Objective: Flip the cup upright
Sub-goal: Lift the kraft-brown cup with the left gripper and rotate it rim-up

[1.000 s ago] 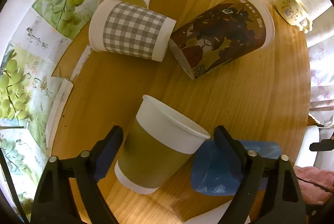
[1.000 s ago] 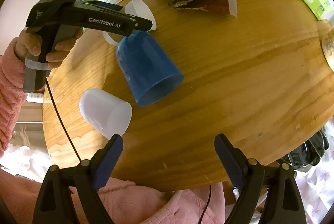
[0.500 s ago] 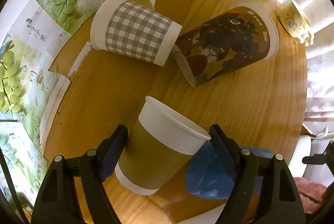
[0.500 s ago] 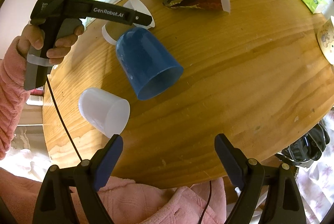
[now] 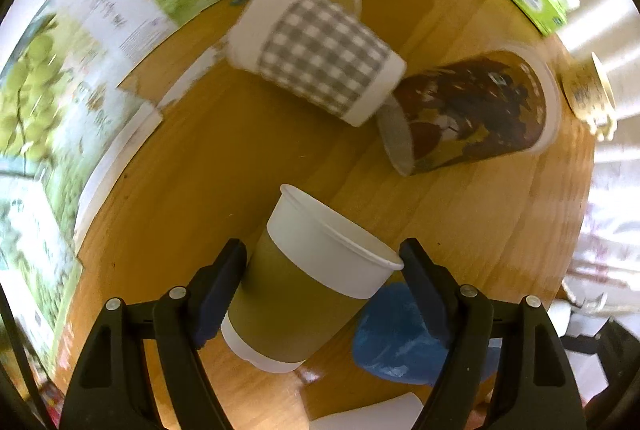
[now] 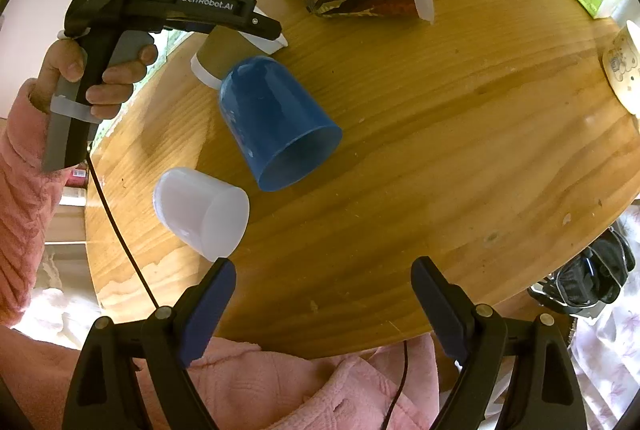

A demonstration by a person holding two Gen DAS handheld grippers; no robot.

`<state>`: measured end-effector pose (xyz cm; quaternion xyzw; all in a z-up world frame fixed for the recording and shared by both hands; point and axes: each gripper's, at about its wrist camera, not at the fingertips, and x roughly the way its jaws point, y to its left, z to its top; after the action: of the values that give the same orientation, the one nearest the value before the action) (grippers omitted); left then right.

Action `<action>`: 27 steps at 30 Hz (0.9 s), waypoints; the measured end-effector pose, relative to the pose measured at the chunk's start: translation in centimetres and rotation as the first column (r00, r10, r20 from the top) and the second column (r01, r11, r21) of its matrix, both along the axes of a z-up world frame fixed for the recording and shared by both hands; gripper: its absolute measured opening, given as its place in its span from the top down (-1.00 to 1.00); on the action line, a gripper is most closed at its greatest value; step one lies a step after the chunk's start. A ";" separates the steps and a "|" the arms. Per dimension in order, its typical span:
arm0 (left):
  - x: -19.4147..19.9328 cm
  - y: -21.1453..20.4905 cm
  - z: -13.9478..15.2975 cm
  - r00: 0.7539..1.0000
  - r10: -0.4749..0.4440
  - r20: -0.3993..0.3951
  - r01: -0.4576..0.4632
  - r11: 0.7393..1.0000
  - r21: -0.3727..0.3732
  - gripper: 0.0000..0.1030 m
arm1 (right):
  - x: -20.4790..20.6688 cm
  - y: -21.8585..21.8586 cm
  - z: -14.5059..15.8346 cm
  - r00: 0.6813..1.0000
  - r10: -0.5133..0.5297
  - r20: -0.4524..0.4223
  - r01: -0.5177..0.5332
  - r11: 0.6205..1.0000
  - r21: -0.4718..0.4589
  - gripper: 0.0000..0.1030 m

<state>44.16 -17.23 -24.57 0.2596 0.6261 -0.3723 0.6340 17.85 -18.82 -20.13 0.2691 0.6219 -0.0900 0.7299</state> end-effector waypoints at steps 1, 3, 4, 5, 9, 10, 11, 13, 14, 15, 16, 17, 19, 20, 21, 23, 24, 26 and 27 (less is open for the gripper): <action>0.7 0.6 0.1 1.000 0.024 -0.005 -0.024 1.000 0.000 -0.58 | 0.0 0.0 0.1 1.000 -0.001 0.003 0.001 1.000 0.002 -0.75; 1.5 1.5 0.4 0.997 0.080 -0.019 -0.080 0.997 -0.007 -0.58 | -0.3 -0.1 0.1 1.000 -0.005 0.009 0.005 1.000 0.004 -0.75; 1.5 2.2 0.8 0.994 0.103 -0.024 -0.103 0.995 -0.010 -0.58 | -0.4 -0.2 0.2 1.000 -0.006 0.013 0.006 1.000 0.006 -0.75; 1.8 2.7 1.1 0.991 0.130 -0.025 -0.130 0.991 -0.015 -0.58 | -0.4 -0.2 0.3 1.000 -0.007 0.016 0.007 1.000 0.006 -0.75; 2.5 5.0 2.6 0.977 0.214 -0.009 -0.214 0.977 -0.026 -0.58 | -0.7 -0.3 0.6 0.999 -0.003 0.035 0.003 1.000 0.009 -0.75; 2.8 5.7 3.1 0.970 0.242 -0.007 -0.242 0.970 -0.034 -0.58 | -0.8 -0.4 0.7 0.999 0.000 0.040 -0.001 1.000 0.009 -0.75; 2.7 6.3 3.6 0.965 0.264 -0.007 -0.264 0.964 -0.039 -0.58 | -0.8 -0.4 0.8 0.999 0.003 0.044 -0.003 1.000 0.010 -0.75; 2.5 7.8 4.6 0.952 0.306 -0.007 -0.306 0.951 -0.046 -0.58 | -1.0 -0.5 1.0 0.998 0.011 0.057 -0.012 1.000 0.013 -0.75; 2.3 8.3 5.1 0.945 0.326 -0.007 -0.326 0.944 -0.049 -0.58 | -1.1 -0.6 1.0 0.998 0.015 0.064 -0.016 1.000 0.014 -0.75; 1.9 8.6 5.2 0.939 0.344 -0.006 -0.344 0.938 -0.050 -0.58 | -1.2 -0.7 1.1 0.997 0.019 0.072 -0.020 1.000 0.014 -0.75; 1.5 9.1 5.6 0.931 0.364 -0.004 -0.364 0.930 -0.051 -0.58 | -1.3 -0.8 1.3 0.996 0.024 0.081 -0.025 1.000 0.017 -0.75; 0.9 9.2 6.0 0.925 0.379 -0.003 -0.379 0.924 -0.050 -0.58 | -1.4 -1.0 1.4 0.996 0.027 0.089 -0.029 0.999 0.020 -0.75; 0.1 10.4 6.6 0.913 0.408 -0.004 -0.408 0.912 -0.053 -0.58 | -1.6 -1.4 1.6 0.994 0.032 0.107 -0.035 0.999 0.026 -0.75; -0.5 10.7 7.0 0.906 0.423 -0.003 -0.423 0.905 -0.055 -0.58 | -1.8 -1.8 1.8 0.992 0.033 0.119 -0.037 0.999 0.030 -0.75; -1.1 11.0 7.3 0.899 0.439 -0.005 -0.438 0.897 -0.057 -0.58 | -1.9 -2.1 2.0 0.991 0.035 0.130 -0.039 0.999 0.034 -0.75; -2.8 10.2 7.3 0.879 0.477 -0.005 -0.476 0.877 -0.057 -0.58 | -2.1 -2.7 2.4 0.988 0.041 0.148 -0.047 0.998 0.039 -0.75; -3.3 10.1 7.4 0.871 0.492 -0.009 -0.491 0.869 -0.058 -0.58 | -2.2 -2.9 2.5 0.987 0.045 0.155 -0.052 0.998 0.041 -0.75; -4.8 10.9 7.8 0.851 0.524 -0.015 -0.524 0.849 -0.061 -0.58 | -2.6 -3.7 2.9 0.984 0.053 0.172 -0.062 0.997 0.046 -0.75; -5.6 11.2 8.0 0.841 0.541 -0.016 -0.541 0.839 -0.063 -0.58 | -2.8 -4.1 3.1 0.982 0.056 0.183 -0.066 0.996 0.052 -0.75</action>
<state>38.51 -6.00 -16.55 0.0521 0.6607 -0.1983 0.7221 15.07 -22.92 -17.04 0.2778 0.5632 -0.0247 0.7778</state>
